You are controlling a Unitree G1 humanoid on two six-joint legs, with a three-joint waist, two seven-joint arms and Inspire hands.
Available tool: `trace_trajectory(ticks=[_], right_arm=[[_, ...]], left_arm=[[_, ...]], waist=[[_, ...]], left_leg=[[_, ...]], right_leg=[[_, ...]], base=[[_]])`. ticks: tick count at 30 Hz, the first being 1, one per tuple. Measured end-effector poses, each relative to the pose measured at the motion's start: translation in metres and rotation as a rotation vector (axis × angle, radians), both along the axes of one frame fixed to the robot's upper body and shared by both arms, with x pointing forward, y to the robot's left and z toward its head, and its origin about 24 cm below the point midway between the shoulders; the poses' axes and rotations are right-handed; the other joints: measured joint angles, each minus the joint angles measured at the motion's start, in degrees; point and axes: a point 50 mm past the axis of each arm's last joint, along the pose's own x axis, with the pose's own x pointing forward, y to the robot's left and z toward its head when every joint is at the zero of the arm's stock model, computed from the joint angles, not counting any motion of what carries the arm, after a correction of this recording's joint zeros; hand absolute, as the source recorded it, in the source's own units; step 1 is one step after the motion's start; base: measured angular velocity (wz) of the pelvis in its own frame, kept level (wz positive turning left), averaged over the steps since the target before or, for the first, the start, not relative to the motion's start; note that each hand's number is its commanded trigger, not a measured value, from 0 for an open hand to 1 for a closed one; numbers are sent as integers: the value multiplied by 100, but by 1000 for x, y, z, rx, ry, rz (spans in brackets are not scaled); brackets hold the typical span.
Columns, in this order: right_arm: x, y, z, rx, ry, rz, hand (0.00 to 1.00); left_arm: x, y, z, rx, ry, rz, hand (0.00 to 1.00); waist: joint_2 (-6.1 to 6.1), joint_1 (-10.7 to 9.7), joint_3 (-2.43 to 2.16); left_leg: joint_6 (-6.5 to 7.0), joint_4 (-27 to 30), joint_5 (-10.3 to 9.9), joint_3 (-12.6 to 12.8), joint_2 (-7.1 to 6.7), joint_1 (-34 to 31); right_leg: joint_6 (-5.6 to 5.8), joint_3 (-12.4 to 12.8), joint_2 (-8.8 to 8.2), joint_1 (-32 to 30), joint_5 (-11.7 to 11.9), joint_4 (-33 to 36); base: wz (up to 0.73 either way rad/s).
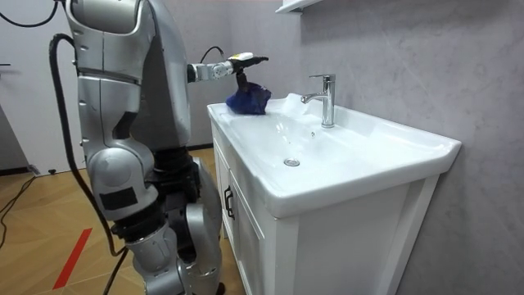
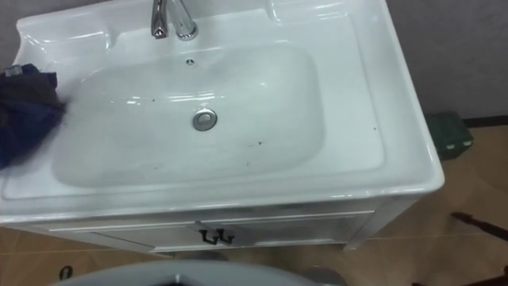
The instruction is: Wipe basin
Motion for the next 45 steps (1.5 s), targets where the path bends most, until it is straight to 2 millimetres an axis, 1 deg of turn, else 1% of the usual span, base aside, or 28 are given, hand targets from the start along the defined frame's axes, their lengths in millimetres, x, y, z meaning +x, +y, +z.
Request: trace_trajectory(ticks=[2,5,8,10,11,15,18,19,22,25,26,27,28,29,30,31,32,33,34,35,36,39,41,45], right_arm=[[1,0,0,-2,5,-3,0],[1,-1,0,-11,5,-5,0],[-1,-1,0,-11,13,-8,0],[-4,0,0,-5,22,-8,0],[-5,0,0,-1,27,-6,0],[-6,1,0,5,35,-8,0],[-5,5,-2,15,36,2,0],[-5,6,-2,19,36,1,0],[-7,7,-3,13,38,-1,0],[-6,8,-3,16,35,-1,0],[-5,9,-4,18,34,-4,0],[-5,9,-4,19,35,-6,0],[-5,10,-4,21,32,-8,0],[-6,10,-4,23,33,-11,0],[-5,10,-4,24,32,-11,0],[-4,10,-4,25,29,-10,0],[-4,11,-4,27,28,-10,0],[-4,11,-5,29,29,-10,0],[-3,11,-5,33,28,-11,0],[-3,11,-5,38,28,-12,0],[-4,12,-5,42,29,-12,0],[-3,14,-6,45,26,-10,0],[-2,14,-6,41,24,-12,0],[-2,15,-5,40,20,-11,0]], left_arm=[[-4,-2,-12,-86,31,4,0],[-12,-4,-28,-164,84,21,0],[-19,-4,-39,-230,102,44,0],[-21,-2,-42,-250,112,60,0],[-22,0,-42,-268,106,71,0],[-26,9,-38,-289,71,110,0],[-30,16,-31,-284,32,143,0],[-30,19,-27,-294,-7,155,0],[-30,21,-17,-315,-117,177,0],[-27,18,-7,-319,-213,166,0],[-26,17,-5,-326,-243,162,0],[-26,17,-4,-338,-260,162,0],[-25,16,-2,-370,-290,158,0],[-25,15,-1,-406,-317,152,0],[-24,15,-1,-423,-329,151,0],[-24,14,1,-446,-348,145,0],[-23,13,3,-469,-369,137,0],[-22,12,4,-478,-378,133,0],[-21,11,6,-513,-406,123,0],[-20,9,8,-551,-433,114,0],[-20,8,8,-595,-458,106,0],[-19,6,4,-706,-489,106,0],[-19,1,-2,-834,-514,101,0],[-18,-8,-12,-945,-515,90,0]], waist=[[-6,-3,2],[-10,20,-26],[-53,83,-40],[-76,118,-52],[-92,140,-61],[-141,150,-75],[-165,150,-84],[-173,151,-87],[-161,153,-78],[-158,139,-74],[-173,136,-66],[-142,133,-67],[-155,106,-45],[-166,62,-12],[-164,45,-9],[-157,35,-16],[-170,33,-5],[-157,41,-12],[-171,33,-5],[-169,28,-8],[-185,28,2],[-179,17,-2],[-181,16,-1],[-161,26,-14]], left_leg=[[0,-33,0,6,1,25],[0,-34,0,17,1,47],[0,-48,0,23,1,79],[0,-49,0,21,-2,123],[0,-48,0,16,-2,134],[0,-41,0,-8,-8,127],[0,-20,0,-19,-9,99],[0,-19,0,-21,-9,81],[1,-22,0,-21,-18,81],[2,-45,1,-27,-26,90],[2,-74,1,-31,-30,106],[2,-102,1,-37,-32,129],[2,-108,2,-68,-49,164],[2,-107,2,-79,-60,175],[2,-107,2,-85,-63,173],[2,-109,2,-97,-69,166],[3,-115,2,-105,-74,162],[3,-117,2,-117,-78,160],[3,-120,2,-133,-87,158],[3,-127,2,-130,-94,161],[3,-127,2,-124,-98,168],[3,-124,1,-110,-97,177],[3,-122,1,-111,-97,189],[3,-107,1,-111,-94,176]], right_leg=[[0,-8,-1,5,0,9],[0,3,-3,12,0,10],[0,3,-3,41,0,4],[0,-2,-3,97,0,-19],[0,-4,-2,111,0,-23],[0,-19,0,117,0,-20],[0,-18,3,106,0,-21],[1,-20,4,90,0,-21],[14,-19,3,95,8,-38],[24,-13,4,103,14,-60],[25,-8,3,106,14,-62],[25,-7,4,121,14,-70],[25,-8,4,169,14,-92],[31,-3,3,190,10,-108],[32,0,3,191,10,-110],[32,2,4,190,10,-121],[32,5,3,189,10,-132],[32,10,5,191,10,-145],[32,11,5,197,10,-163],[34,-1,2,208,10,-168],[34,-10,1,231,11,-181],[35,-7,1,242,11,-195],[35,-22,2,271,11,-196],[36,-20,3,269,10,-210]], base=[[0],[0],[0],[0],[0],[3],[0],[0],[0],[0],[0],[3],[8],[9],[7],[0],[0],[0],[0],[5],[5],[0],[3],[2]])
